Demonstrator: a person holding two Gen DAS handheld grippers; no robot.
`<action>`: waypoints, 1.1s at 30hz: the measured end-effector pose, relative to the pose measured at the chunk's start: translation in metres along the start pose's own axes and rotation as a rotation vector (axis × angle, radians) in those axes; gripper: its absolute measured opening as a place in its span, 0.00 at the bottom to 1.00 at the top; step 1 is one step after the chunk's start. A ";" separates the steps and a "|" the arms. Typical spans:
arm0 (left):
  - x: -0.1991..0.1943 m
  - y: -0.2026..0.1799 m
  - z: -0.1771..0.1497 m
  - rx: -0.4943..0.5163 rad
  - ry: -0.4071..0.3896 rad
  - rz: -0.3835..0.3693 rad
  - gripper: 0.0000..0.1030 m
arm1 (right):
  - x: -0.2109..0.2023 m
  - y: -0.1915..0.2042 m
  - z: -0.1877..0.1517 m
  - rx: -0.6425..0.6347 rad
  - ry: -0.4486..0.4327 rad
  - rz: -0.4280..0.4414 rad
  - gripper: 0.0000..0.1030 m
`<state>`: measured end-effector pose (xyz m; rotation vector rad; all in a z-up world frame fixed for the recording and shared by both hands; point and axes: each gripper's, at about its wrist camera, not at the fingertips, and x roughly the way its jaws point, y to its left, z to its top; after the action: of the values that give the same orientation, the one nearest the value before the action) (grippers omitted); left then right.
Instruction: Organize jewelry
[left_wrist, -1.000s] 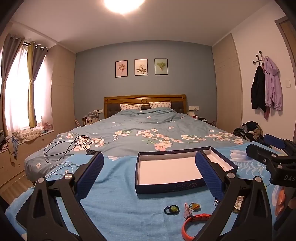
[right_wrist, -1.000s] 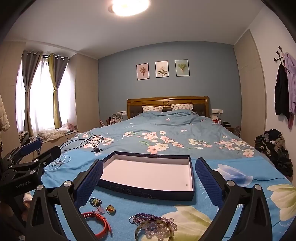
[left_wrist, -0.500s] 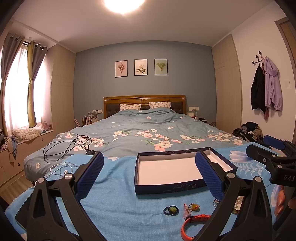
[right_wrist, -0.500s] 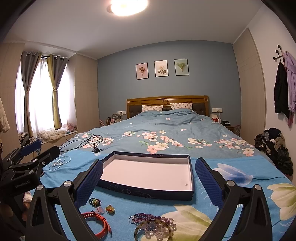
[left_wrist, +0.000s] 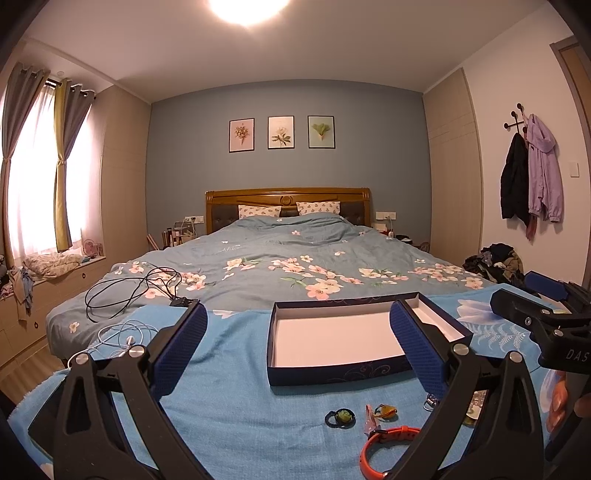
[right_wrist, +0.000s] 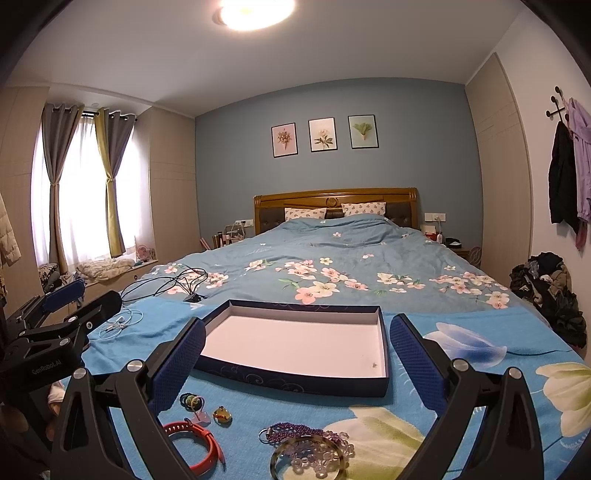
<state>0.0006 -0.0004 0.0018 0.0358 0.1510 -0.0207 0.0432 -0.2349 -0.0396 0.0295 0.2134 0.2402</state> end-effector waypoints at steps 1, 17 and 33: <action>0.000 0.000 0.000 0.000 0.001 0.001 0.94 | 0.000 0.000 0.000 0.000 0.000 0.001 0.94; 0.002 0.002 -0.001 -0.004 0.005 0.000 0.94 | 0.000 -0.001 0.000 0.008 0.005 0.003 0.94; 0.004 0.000 -0.002 -0.004 0.009 -0.002 0.94 | 0.000 0.000 0.000 0.008 0.006 0.002 0.94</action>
<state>0.0037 -0.0001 -0.0011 0.0319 0.1597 -0.0224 0.0429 -0.2353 -0.0397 0.0370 0.2206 0.2418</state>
